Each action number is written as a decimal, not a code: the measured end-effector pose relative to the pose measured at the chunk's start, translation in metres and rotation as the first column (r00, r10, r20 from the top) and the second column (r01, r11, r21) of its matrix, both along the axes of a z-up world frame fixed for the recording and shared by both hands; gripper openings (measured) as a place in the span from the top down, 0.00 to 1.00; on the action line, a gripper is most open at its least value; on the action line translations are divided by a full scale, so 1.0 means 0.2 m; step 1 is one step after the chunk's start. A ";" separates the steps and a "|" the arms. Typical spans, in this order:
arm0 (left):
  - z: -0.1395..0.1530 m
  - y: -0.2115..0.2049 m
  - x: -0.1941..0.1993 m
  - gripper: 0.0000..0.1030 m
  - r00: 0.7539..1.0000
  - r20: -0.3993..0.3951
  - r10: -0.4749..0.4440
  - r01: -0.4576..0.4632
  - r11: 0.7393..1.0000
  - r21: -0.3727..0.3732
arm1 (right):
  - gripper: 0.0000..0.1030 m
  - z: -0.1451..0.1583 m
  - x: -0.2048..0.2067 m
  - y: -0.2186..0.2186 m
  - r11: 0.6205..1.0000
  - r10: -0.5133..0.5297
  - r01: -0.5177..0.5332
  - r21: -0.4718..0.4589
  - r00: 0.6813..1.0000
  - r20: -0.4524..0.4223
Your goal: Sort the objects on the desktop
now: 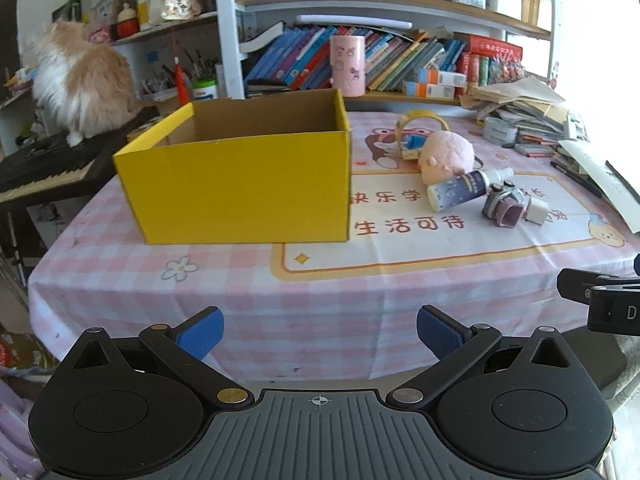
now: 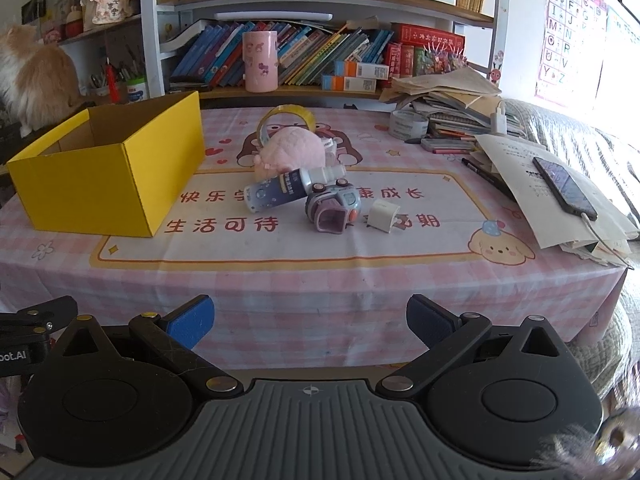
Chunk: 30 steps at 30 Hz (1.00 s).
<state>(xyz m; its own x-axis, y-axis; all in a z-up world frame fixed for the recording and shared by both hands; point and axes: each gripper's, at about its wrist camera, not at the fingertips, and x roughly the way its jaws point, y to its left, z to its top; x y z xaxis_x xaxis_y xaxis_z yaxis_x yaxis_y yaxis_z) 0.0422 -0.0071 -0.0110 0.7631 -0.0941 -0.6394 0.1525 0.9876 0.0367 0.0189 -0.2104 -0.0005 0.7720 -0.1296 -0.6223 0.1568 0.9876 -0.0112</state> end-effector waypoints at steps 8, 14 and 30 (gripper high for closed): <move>-0.02 -0.16 0.07 0.00 0.996 -0.023 -0.084 0.084 0.996 0.003 | 0.00 -0.01 0.01 -0.13 0.999 -0.053 0.054 0.008 0.998 -0.031; -0.04 -0.29 0.15 0.00 0.988 -0.039 -0.151 0.150 0.988 -0.030 | 0.00 -0.02 0.05 -0.26 0.995 -0.095 0.096 0.013 0.994 -0.056; -0.07 -0.76 0.39 0.00 0.963 -0.060 -0.262 0.260 0.965 -0.029 | 0.00 -0.01 0.28 -0.66 0.996 -0.089 0.088 -0.019 0.993 -0.081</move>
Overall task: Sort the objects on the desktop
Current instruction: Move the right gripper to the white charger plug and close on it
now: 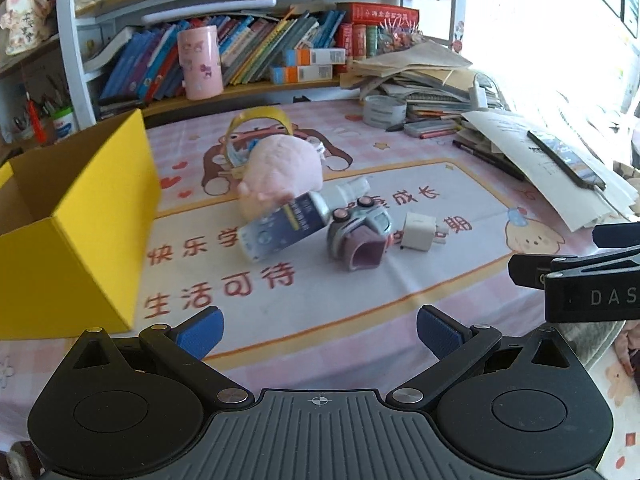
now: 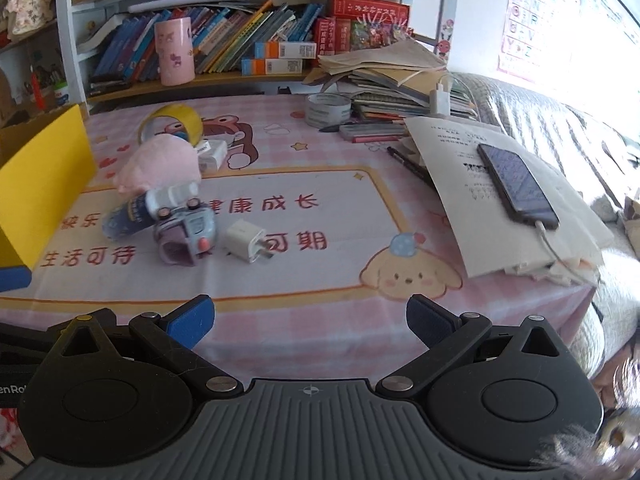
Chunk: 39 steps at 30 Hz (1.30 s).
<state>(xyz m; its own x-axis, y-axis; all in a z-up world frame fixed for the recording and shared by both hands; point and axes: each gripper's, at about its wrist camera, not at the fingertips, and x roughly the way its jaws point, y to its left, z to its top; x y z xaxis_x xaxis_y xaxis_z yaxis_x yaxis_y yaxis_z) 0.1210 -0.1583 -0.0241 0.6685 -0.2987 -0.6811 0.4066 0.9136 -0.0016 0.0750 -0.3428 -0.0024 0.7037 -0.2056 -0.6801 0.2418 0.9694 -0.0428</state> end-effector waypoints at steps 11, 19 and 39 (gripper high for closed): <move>0.01 -0.18 0.13 0.00 0.997 0.010 0.073 -0.073 0.997 0.020 | 0.03 0.01 0.19 -0.19 0.992 0.124 -0.124 0.018 0.992 0.025; 0.01 -0.26 0.23 0.00 0.990 0.000 0.143 -0.143 0.988 0.060 | 0.27 -0.03 0.39 -0.32 0.971 0.224 -0.223 0.084 0.975 -0.002; -0.03 -0.24 0.29 0.02 0.976 -0.081 0.200 -0.192 0.976 0.099 | 0.78 -0.23 0.68 -0.18 0.848 0.526 -0.508 0.152 0.843 -0.117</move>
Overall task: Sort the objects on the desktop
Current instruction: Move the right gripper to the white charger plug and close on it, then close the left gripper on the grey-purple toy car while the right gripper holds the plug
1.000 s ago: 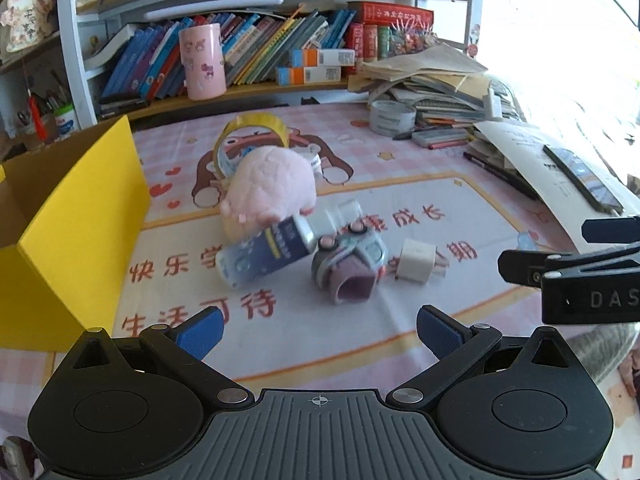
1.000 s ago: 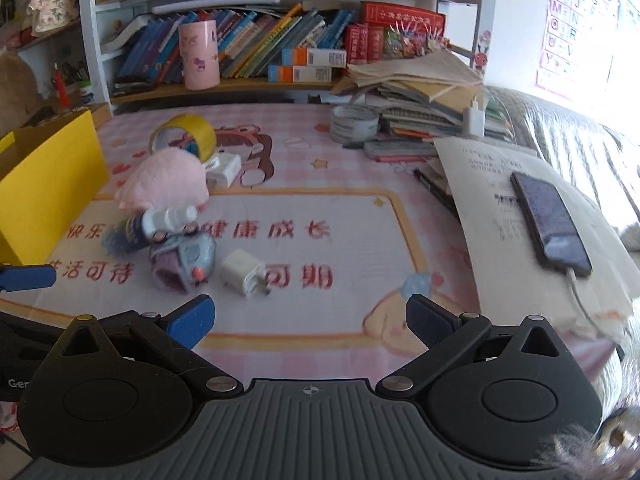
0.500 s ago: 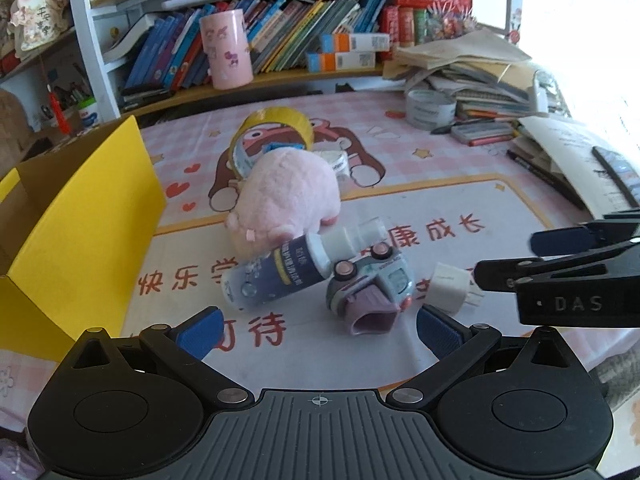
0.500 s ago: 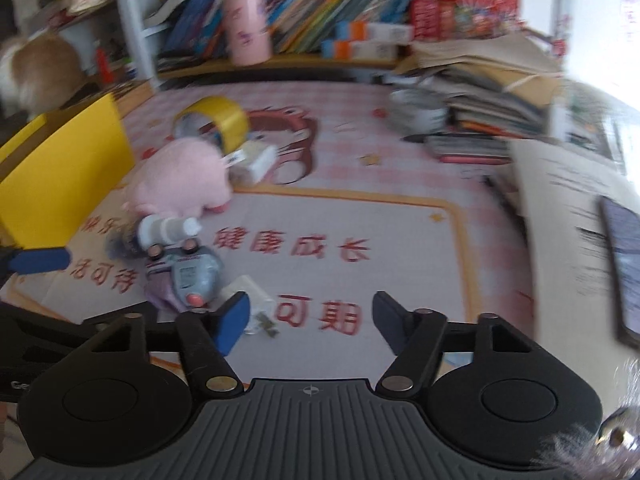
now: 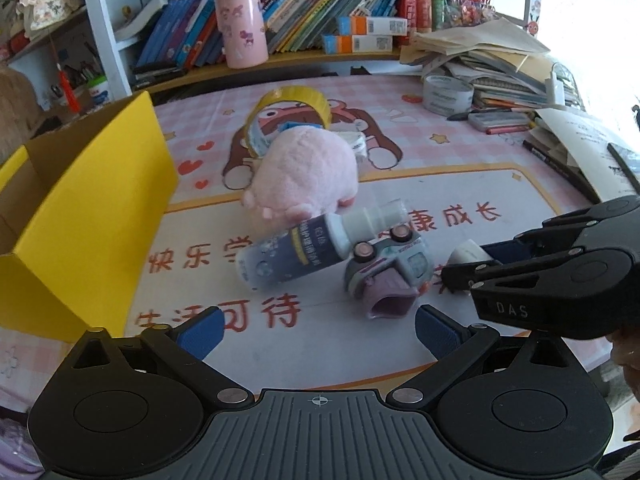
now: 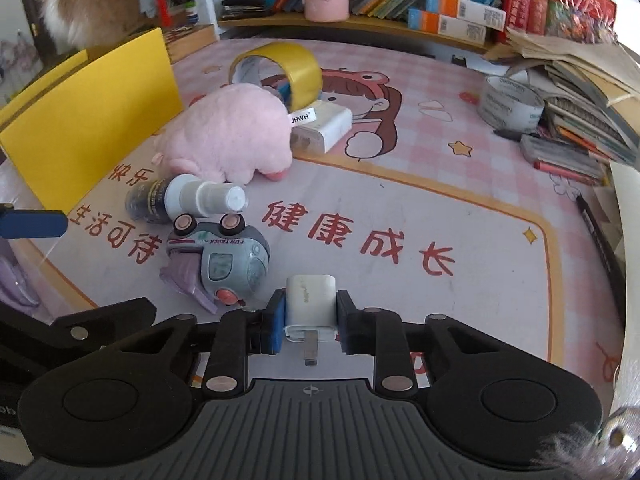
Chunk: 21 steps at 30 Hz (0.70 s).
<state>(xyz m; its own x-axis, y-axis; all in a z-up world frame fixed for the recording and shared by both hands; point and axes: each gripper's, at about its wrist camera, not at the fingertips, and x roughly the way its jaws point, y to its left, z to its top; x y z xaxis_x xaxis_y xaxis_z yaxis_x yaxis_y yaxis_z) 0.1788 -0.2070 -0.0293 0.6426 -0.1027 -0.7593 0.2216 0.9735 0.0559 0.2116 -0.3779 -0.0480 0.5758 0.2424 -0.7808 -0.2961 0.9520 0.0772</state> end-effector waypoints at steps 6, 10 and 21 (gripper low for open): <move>-0.05 -0.09 0.05 0.10 0.997 -0.026 -0.067 0.066 0.997 -0.043 | 0.78 0.03 -0.02 -0.09 0.999 -0.039 0.039 -0.015 0.999 0.022; -0.09 -0.17 0.11 0.11 0.998 -0.027 -0.057 0.056 0.998 -0.035 | 0.78 0.04 -0.06 -0.18 0.996 -0.089 0.089 -0.026 0.996 0.016; -0.14 -0.21 0.16 0.41 0.999 -0.035 -0.027 0.025 0.999 -0.043 | 0.78 0.08 -0.12 -0.27 0.996 -0.092 0.093 -0.009 0.995 0.029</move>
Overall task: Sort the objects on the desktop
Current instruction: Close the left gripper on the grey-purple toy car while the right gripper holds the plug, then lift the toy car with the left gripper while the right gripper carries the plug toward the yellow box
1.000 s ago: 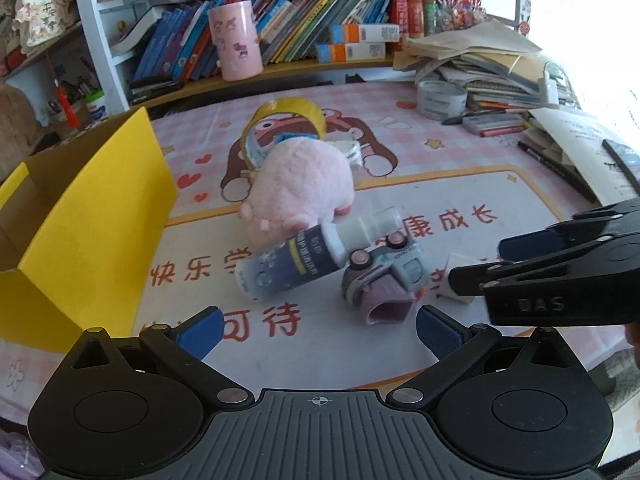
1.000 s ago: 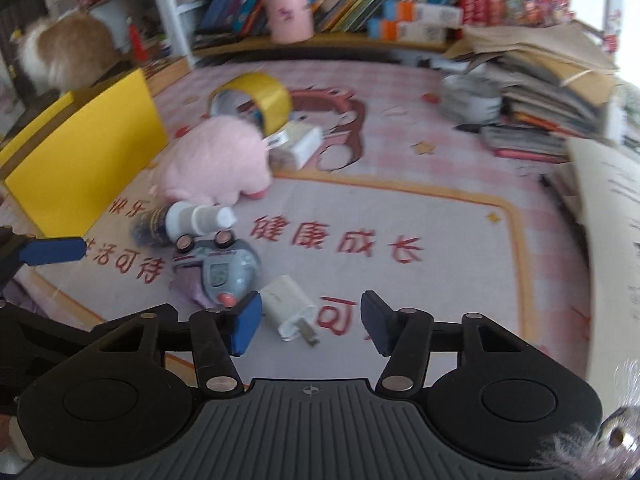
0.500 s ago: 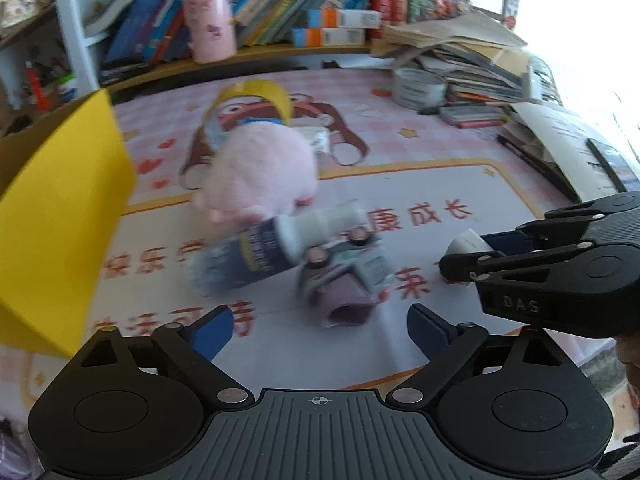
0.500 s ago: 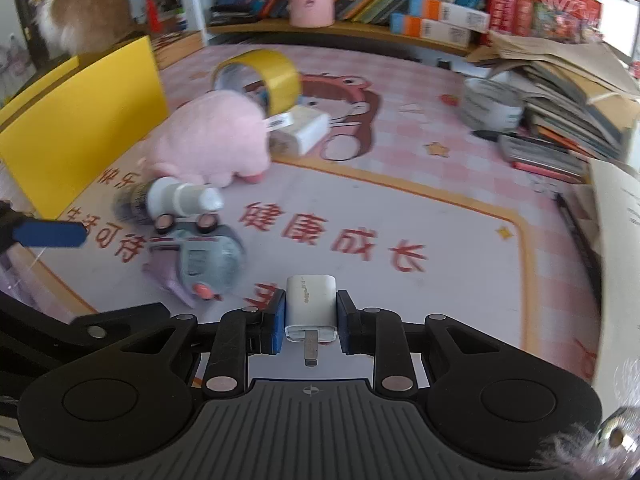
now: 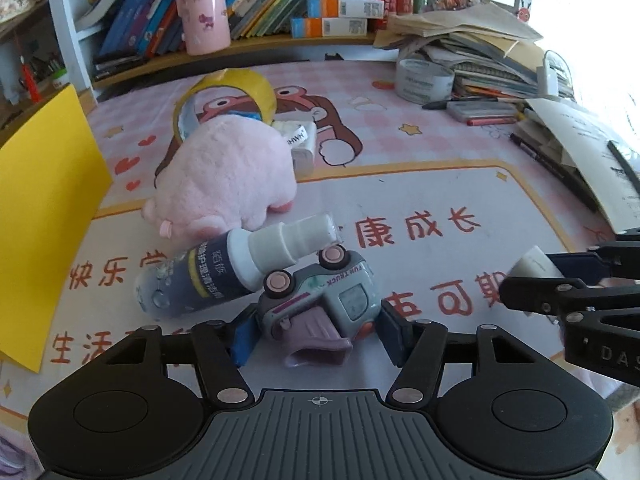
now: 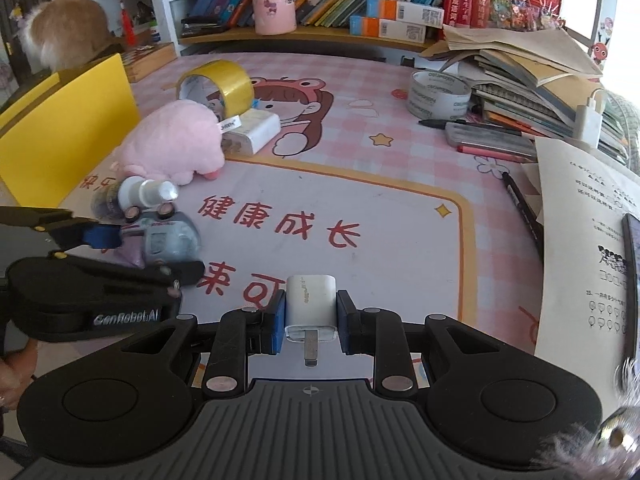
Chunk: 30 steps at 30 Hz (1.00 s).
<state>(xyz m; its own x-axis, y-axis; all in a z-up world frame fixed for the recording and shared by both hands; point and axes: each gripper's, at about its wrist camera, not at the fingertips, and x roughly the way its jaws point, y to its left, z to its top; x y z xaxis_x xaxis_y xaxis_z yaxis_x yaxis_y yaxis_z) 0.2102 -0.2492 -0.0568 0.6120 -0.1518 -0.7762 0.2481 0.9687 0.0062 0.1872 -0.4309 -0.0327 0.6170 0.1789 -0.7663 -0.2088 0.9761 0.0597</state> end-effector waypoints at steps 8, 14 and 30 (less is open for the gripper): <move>0.11 -0.03 -0.12 0.41 0.991 0.071 -0.110 0.111 0.994 -0.007 | 0.78 0.02 0.01 0.02 0.999 0.018 -0.018 0.027 1.000 0.014; 0.10 0.01 -0.17 0.42 0.995 0.061 -0.081 0.081 0.997 -0.005 | 0.78 0.00 0.01 0.05 0.998 0.044 -0.044 0.051 0.999 0.000; 0.16 0.27 -0.30 0.41 0.995 0.095 -0.004 0.010 0.998 -0.059 | 0.78 0.08 -0.10 0.23 0.997 0.078 -0.079 0.012 0.995 0.059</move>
